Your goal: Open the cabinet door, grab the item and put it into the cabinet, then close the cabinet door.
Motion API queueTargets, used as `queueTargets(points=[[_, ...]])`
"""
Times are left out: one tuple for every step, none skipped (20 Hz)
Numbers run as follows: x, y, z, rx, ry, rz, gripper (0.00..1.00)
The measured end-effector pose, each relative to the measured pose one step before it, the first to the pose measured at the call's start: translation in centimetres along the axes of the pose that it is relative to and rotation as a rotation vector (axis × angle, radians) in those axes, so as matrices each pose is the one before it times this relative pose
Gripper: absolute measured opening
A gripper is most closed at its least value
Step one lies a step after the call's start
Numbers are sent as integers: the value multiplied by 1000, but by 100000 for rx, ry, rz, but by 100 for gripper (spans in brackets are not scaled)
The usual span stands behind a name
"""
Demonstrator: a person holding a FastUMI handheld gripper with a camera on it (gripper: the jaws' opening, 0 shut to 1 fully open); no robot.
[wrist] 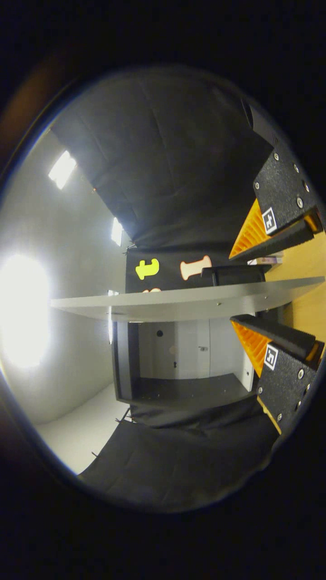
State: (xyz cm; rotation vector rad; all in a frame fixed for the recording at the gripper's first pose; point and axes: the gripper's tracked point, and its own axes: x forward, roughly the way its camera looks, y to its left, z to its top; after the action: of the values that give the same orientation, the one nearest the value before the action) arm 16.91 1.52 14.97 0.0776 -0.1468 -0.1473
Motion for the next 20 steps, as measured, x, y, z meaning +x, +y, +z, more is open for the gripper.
queueTargets(points=[[-10, 606, -515, 1040, -1480, 294, 80], [-188, 627, -928, 830, 19, 128, 88], [-213, 900, -1270, 1101, 528, 492, 91], [-4, 972, -1031, 1152, 6, 840, 92], [219, 1021, -1009, 249, 125, 678, 93], [162, 550, -1029, -777, 485, 296, 93], [393, 610, -1177, -1129, 833, 281, 93], [106, 801, -1188, -632, 1158, 746, 93], [161, 1194, -1243, 84, 1114, 1436, 93], [-50, 1277, -1253, 609, 1189, 1831, 93], [-146, 1196, -1154, 455, 1195, 2027, 93], [92, 1182, -1361, 91, 1008, 1923, 93], [201, 1174, -1275, -103, 1227, 1755, 93], [6, 1262, -1375, 10, 1441, 1929, 93], [126, 1400, -1367, 262, 1685, 2171, 93], [106, 1265, -1450, 359, 2039, 2166, 93], [328, 1124, -1371, 194, 1853, 1882, 93], [171, 1065, -1366, -2, 2001, 1742, 93], [262, 1019, -1384, -99, 1737, 1624, 93], [247, 1014, -1466, -299, 2072, 1675, 93]])
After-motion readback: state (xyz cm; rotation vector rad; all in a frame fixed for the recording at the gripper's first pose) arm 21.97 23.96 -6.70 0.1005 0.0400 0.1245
